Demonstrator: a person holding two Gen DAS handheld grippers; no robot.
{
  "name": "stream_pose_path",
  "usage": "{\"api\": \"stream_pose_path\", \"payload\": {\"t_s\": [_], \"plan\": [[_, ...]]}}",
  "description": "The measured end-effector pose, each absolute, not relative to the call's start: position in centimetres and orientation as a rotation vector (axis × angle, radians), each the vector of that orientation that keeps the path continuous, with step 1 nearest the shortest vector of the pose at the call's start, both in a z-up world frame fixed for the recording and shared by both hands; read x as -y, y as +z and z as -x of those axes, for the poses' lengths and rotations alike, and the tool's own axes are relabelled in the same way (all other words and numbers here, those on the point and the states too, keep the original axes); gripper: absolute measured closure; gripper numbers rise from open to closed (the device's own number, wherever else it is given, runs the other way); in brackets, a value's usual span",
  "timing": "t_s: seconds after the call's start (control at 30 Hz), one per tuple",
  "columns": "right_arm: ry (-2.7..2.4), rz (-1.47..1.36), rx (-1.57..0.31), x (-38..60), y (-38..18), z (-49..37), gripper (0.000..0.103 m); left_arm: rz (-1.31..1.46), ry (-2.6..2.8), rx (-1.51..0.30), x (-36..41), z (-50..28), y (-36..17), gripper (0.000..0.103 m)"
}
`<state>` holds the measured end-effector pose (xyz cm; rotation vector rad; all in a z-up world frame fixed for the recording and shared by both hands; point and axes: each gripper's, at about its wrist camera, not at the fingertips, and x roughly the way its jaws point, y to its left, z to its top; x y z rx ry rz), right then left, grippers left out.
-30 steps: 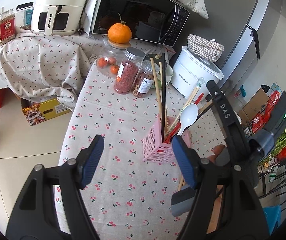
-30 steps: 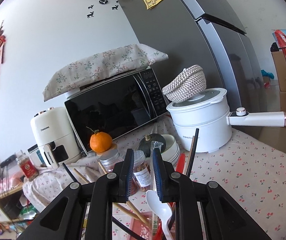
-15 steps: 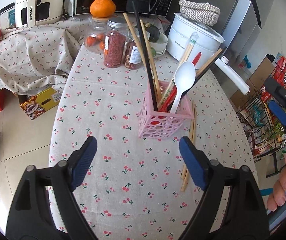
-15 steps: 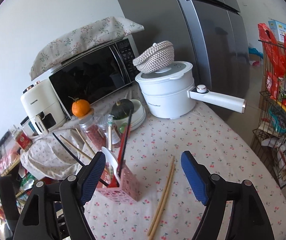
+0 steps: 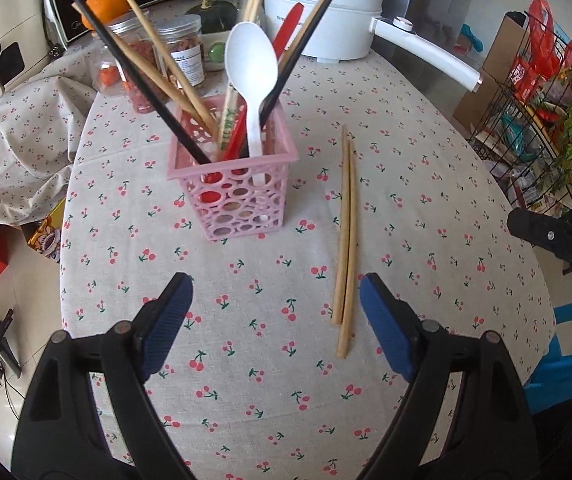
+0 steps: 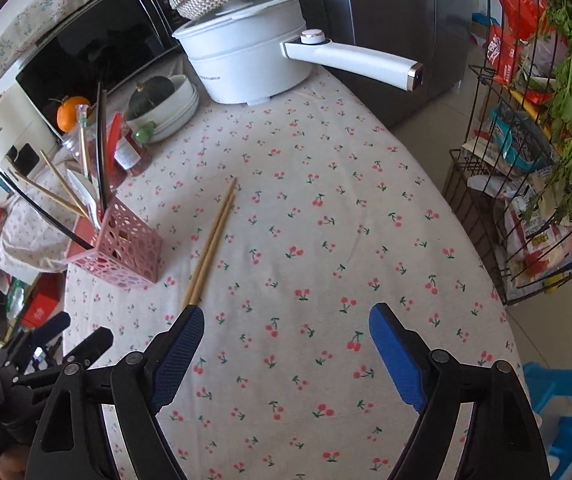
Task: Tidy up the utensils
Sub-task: 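Move the left tool to the last two wooden chopsticks and grasp one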
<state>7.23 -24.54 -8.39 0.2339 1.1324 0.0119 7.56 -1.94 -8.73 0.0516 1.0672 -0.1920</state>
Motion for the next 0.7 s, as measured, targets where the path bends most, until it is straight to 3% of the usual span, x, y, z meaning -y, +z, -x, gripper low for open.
{"api": "stream_pose_path", "payload": {"t_s": [0.13,0.23,0.3,0.5,0.7], "plan": [[0.038,-0.222,-1.176,26.2,-9.1,-7.2,0.017,-0.100,-0.228,-1.070,4.2,-8.2,-8.9,0.018],[0.033,-0.243,-1.190,27.9,-9.4,-7.5,0.017,-0.128,-0.266,-1.093,6.2,-9.1,-9.2,0.033],[0.015,-0.266,-1.199,29.2,-9.8,-7.9,0.017,-0.152,-0.290,-1.110,7.8,-9.9,-9.4,0.050],[-0.079,-0.232,-1.240,31.8,-11.6,-9.8,0.017,-0.149,-0.277,-1.168,10.9,-13.8,-10.7,0.077],[-0.073,-0.311,-1.267,33.0,-12.5,-10.6,0.017,-0.156,-0.198,-1.187,12.8,-18.0,-12.3,0.088]]}}
